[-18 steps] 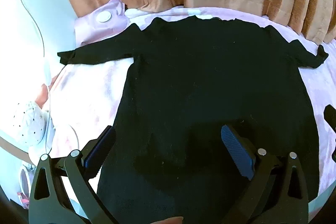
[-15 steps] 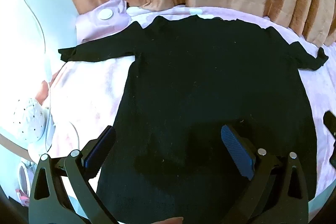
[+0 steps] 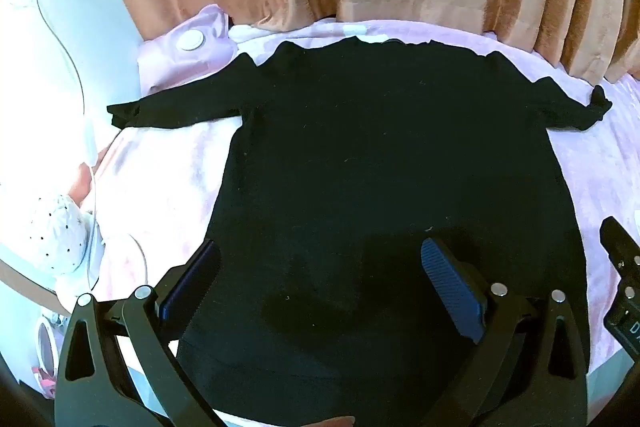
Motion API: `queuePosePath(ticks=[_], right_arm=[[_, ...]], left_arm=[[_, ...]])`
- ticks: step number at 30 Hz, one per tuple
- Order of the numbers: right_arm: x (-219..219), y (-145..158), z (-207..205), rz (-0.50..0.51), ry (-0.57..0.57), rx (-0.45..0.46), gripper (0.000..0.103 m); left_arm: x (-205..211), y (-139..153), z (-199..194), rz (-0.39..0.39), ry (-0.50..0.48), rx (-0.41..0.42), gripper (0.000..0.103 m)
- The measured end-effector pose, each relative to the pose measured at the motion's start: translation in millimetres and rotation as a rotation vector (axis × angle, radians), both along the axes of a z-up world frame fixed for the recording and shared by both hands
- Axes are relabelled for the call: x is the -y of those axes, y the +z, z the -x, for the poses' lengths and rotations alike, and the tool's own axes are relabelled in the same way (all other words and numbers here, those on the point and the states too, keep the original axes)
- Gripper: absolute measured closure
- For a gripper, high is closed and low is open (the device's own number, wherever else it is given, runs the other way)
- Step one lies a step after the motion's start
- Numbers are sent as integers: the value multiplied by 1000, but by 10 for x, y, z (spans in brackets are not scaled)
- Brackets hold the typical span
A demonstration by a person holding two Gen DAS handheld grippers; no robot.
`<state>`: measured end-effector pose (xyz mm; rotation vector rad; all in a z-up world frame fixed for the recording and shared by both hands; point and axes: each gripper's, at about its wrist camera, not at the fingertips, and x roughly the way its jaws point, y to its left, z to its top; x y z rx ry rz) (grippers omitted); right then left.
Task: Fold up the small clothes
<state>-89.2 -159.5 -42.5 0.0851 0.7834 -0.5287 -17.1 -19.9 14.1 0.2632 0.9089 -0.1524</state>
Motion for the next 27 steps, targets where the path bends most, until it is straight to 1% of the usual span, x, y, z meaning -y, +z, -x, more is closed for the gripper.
queuePosePath(ticks=[9, 27], right_arm=[[-37, 21, 50, 6, 6, 8, 5], [-68, 54, 71, 20, 1, 8, 5]], left_arm=[[8, 5, 27, 3, 2, -10, 5], [-60, 52, 47, -2, 16, 10, 5]])
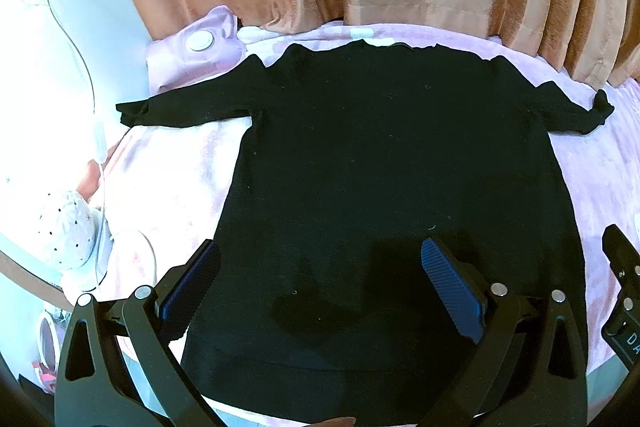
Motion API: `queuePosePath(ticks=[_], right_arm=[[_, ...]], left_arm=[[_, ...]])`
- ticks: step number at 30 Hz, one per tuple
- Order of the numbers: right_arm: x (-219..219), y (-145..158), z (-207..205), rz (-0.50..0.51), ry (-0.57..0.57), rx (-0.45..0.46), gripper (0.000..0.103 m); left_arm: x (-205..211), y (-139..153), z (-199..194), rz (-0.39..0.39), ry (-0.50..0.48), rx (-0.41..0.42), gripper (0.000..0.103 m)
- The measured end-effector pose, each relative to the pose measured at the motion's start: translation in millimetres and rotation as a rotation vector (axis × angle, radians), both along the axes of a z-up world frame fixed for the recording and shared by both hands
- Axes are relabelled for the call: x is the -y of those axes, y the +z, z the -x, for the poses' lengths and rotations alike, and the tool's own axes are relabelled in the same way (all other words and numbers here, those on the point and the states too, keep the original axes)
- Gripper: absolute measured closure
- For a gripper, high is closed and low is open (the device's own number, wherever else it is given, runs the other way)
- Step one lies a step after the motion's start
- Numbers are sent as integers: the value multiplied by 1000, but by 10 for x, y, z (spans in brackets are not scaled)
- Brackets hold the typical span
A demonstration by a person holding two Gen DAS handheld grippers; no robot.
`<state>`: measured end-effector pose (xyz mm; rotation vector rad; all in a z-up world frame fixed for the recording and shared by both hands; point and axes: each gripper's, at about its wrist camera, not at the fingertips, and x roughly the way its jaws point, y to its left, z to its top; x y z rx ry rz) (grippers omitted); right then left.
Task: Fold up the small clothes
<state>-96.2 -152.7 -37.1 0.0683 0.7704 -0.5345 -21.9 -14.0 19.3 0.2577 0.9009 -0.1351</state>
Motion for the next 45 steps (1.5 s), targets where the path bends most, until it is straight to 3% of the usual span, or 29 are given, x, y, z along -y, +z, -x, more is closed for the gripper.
queuePosePath(ticks=[45], right_arm=[[-29, -3, 8, -7, 1, -3, 5]], left_arm=[[-51, -2, 8, -8, 0, 13, 5]])
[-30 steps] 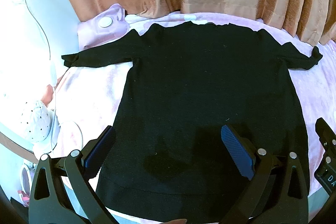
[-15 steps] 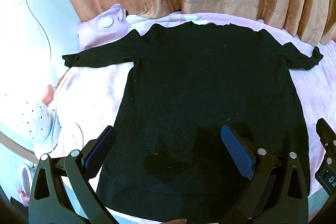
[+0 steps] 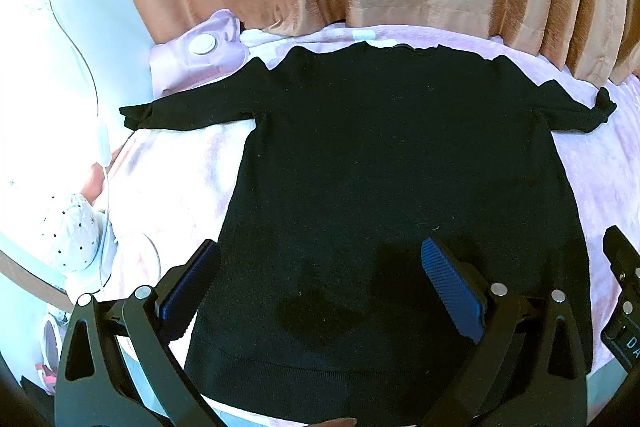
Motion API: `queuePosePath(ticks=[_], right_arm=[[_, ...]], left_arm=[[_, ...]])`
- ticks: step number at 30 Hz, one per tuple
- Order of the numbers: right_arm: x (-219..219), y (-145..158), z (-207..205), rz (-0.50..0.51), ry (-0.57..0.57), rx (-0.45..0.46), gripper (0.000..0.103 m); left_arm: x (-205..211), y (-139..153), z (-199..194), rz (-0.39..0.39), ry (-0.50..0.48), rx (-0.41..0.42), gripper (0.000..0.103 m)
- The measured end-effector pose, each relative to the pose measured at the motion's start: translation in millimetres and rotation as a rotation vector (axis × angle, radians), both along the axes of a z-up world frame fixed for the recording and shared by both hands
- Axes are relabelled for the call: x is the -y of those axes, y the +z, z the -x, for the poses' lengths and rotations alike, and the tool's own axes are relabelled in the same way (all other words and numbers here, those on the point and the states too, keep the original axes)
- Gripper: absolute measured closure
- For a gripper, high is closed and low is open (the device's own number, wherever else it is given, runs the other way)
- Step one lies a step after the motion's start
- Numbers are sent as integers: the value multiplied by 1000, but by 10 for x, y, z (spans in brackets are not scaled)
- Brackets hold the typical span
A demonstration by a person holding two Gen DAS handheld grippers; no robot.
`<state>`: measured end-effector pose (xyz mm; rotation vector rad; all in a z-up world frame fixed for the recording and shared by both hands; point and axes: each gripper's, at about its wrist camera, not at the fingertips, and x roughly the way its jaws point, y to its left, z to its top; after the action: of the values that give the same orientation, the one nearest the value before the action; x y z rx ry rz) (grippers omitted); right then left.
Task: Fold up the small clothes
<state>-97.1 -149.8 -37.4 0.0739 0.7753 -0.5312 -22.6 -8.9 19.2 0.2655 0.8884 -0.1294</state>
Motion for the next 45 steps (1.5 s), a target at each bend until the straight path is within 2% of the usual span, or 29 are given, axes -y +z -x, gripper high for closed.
queuePosePath(ticks=[21, 23, 25, 28, 30, 32, 34, 36, 38, 41, 43, 45], right_arm=[[41, 3, 42, -16, -18, 4, 5], [57, 15, 63, -27, -13, 6, 5], [195, 50, 10, -73, 10, 12, 5], [653, 191, -87, -154, 12, 45, 5], [1137, 257, -179, -213, -3, 90, 6], [1728, 227, -296, -222, -97, 112, 8], [2310, 104, -431, -264, -180, 133, 13], [2903, -129, -597, -337, -268, 130, 28], [3327, -367, -736, -408, -335, 131, 40], [3822, -671, -924, -535, -381, 199, 47], [3977, -732, -1057, -546, -382, 211, 47], [4088, -732, -1247, -509, -364, 207, 47]], left_arm=[[-55, -36, -56, -11, 6, -12, 5], [-46, -36, -73, -1, 14, -23, 5], [-89, -32, -117, 42, 27, -50, 5], [-190, -52, -235, 119, 66, -85, 5], [-259, -50, -319, 198, 86, -94, 5], [-267, -60, -396, 262, 103, -114, 5], [-217, -60, -486, 357, 96, -151, 5], [-97, -33, -608, 451, 105, -150, 5], [71, -16, -694, 471, 95, -107, 5], [391, -77, -821, 409, 53, -15, 5], [564, -207, -871, 387, 17, 12, 5], [651, -346, -927, 388, -14, -19, 5]])
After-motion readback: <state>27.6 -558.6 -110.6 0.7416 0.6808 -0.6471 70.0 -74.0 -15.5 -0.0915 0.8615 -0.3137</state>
